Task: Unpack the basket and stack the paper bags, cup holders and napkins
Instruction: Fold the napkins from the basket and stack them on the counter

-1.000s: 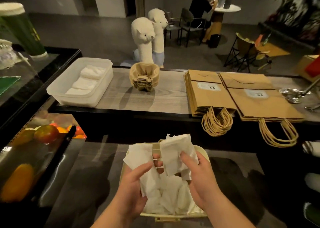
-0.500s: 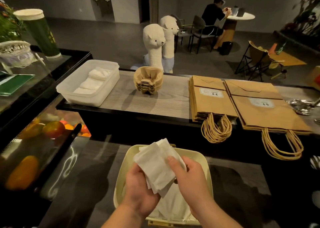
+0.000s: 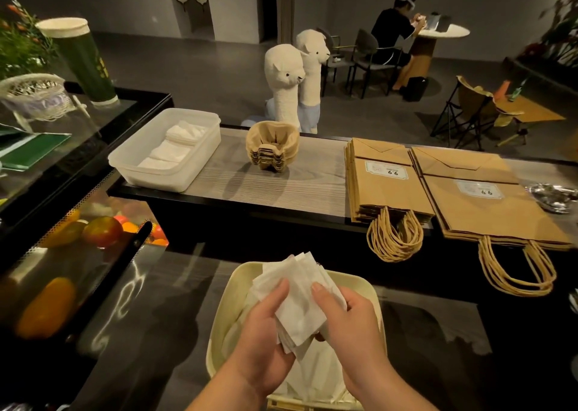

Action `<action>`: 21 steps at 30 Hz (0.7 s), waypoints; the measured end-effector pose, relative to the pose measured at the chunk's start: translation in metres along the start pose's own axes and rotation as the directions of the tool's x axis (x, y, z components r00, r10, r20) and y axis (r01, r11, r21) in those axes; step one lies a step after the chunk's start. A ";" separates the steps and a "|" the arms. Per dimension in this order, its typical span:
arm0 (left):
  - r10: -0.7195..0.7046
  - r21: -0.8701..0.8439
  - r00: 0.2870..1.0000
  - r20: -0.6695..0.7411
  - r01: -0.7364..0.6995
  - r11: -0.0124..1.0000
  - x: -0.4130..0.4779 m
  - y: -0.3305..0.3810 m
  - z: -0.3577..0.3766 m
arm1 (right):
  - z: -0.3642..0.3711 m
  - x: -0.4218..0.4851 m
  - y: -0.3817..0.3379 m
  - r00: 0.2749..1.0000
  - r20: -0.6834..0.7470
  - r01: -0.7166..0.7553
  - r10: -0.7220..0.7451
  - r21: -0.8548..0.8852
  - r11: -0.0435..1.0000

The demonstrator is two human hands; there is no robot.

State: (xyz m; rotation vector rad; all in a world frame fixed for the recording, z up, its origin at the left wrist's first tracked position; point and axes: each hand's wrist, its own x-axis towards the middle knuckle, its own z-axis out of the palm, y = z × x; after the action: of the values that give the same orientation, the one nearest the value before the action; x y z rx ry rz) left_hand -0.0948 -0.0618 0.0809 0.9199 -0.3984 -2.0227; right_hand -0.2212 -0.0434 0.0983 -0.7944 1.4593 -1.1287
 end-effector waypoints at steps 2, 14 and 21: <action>-0.021 -0.030 1.000 0.003 0.021 0.999 0.000 0.003 -0.001 | -0.001 0.001 -0.001 1.000 -0.011 0.023 -0.023 0.000 1.000; -0.016 -0.002 0.987 0.159 0.017 1.000 -0.003 0.027 -0.005 | -0.004 0.005 -0.004 0.997 -0.013 0.070 -0.070 -0.019 0.997; -0.108 0.050 0.954 0.279 0.098 0.994 0.001 0.027 -0.022 | -0.002 0.004 -0.013 0.992 0.010 0.123 -0.123 -0.135 0.983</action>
State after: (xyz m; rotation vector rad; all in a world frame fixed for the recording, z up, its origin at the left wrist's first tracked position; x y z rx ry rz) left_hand -0.0633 -0.0775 0.0807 0.6851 -0.5535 -2.2577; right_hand -0.2251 -0.0510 0.1091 -0.9917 1.5141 -1.1292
